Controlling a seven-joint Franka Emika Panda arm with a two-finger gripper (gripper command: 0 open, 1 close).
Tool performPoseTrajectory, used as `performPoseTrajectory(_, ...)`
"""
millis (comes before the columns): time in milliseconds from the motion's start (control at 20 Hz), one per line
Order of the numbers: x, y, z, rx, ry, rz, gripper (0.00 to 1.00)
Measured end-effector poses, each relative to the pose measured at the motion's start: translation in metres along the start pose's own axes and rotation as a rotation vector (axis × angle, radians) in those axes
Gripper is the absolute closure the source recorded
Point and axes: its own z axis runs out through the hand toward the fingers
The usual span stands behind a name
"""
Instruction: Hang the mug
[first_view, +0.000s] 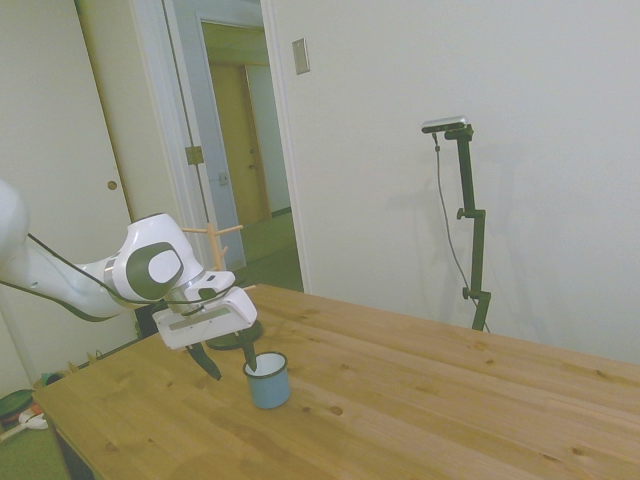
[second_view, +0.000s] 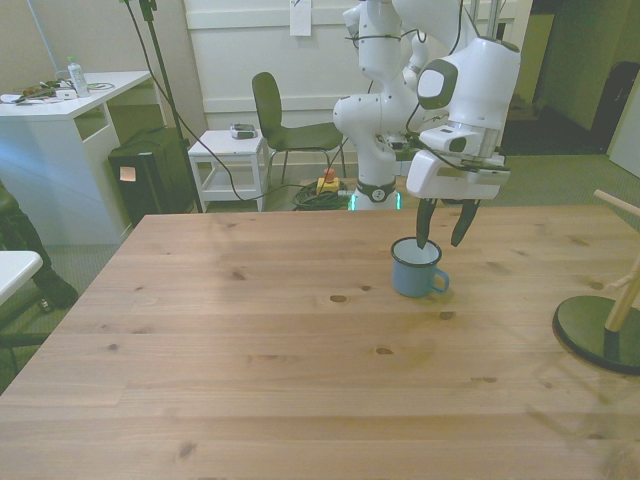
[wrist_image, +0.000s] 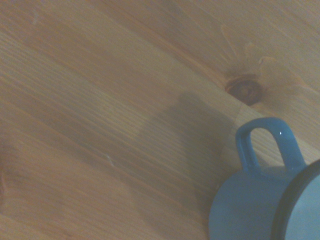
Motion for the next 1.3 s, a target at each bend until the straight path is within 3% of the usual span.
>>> performPoseTrajectory(300, 0.002, -0.014, 0.021, -0.037, -0.008, -0.005, 0.00)
performPoseTrajectory(350, 0.003, -0.016, 0.023, -0.037, -0.010, 0.006, 1.00)
performPoseTrajectory(1300, 0.006, -0.018, 0.030, -0.036, -0.024, 0.018, 1.00)
